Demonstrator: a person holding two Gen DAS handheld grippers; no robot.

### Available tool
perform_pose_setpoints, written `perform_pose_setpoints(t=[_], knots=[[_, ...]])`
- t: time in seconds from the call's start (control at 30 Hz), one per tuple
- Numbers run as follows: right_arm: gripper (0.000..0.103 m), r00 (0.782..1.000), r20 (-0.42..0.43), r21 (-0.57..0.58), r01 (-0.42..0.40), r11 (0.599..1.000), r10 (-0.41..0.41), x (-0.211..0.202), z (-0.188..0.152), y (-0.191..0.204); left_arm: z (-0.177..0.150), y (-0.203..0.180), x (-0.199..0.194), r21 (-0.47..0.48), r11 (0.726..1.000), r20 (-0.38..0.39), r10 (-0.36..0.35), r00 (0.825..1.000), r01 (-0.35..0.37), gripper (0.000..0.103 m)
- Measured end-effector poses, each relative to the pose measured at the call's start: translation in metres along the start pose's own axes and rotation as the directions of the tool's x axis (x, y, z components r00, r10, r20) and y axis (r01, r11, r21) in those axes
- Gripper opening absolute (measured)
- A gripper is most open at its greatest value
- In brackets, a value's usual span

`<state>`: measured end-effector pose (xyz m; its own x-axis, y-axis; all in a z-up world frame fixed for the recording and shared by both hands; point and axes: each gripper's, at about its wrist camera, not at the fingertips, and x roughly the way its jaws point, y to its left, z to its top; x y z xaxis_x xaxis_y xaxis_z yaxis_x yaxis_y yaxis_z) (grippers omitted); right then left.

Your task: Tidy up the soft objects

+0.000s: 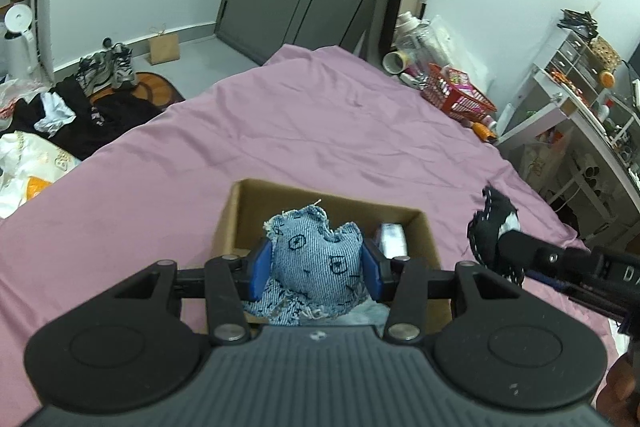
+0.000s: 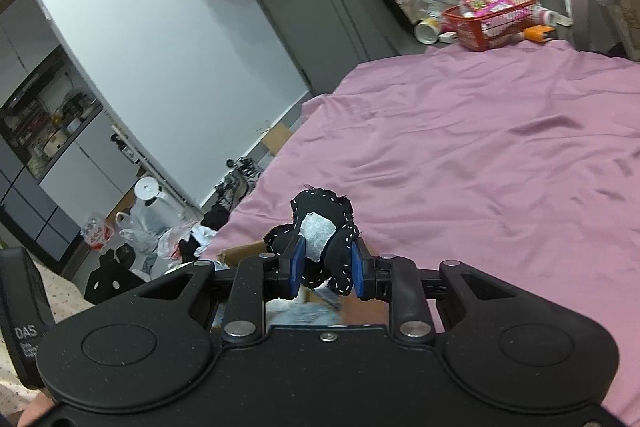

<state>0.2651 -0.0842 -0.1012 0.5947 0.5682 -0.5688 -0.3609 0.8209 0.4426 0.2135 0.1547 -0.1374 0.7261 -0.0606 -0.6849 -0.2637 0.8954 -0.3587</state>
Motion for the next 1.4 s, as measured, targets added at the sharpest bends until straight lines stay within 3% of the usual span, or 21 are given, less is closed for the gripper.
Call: perform_pose_setpoints(t=[0.3, 0.67, 0.87, 1.1, 1.4], knots=[[0.024, 0.999, -0.028, -0.001, -0.041, 0.999, 0.041, 0.016, -0.002, 0.022, 0.001, 0.017, 0.003, -0.052, 0.998, -0.062, -0.029, 0.998, 0.026, 0.057], [0.027, 0.997, -0.032, -0.011, -0.070, 0.997, 0.070, 0.024, 0.005, 0.041, 0.010, 0.020, -0.013, -0.052, 0.999, -0.022, -0.003, 1.000, 0.002, 0.067], [0.050, 0.996, -0.065, 0.024, -0.055, 0.998, 0.056, 0.031, 0.002, 0.037, 0.012, 0.024, -0.020, -0.066, 0.998, -0.016, 0.017, 1.000, -0.018, 0.068], [0.057, 0.998, -0.061, 0.064, -0.030, 0.997, 0.034, 0.016, -0.002, 0.022, 0.011, 0.022, -0.032, -0.063, 0.997, -0.016, 0.047, 0.999, -0.048, 0.077], [0.068, 0.999, -0.042, 0.059, 0.001, 0.998, 0.002, -0.023, 0.000, 0.004, 0.004, 0.010, -0.052, -0.037, 0.997, -0.020, 0.063, 0.998, -0.064, 0.079]])
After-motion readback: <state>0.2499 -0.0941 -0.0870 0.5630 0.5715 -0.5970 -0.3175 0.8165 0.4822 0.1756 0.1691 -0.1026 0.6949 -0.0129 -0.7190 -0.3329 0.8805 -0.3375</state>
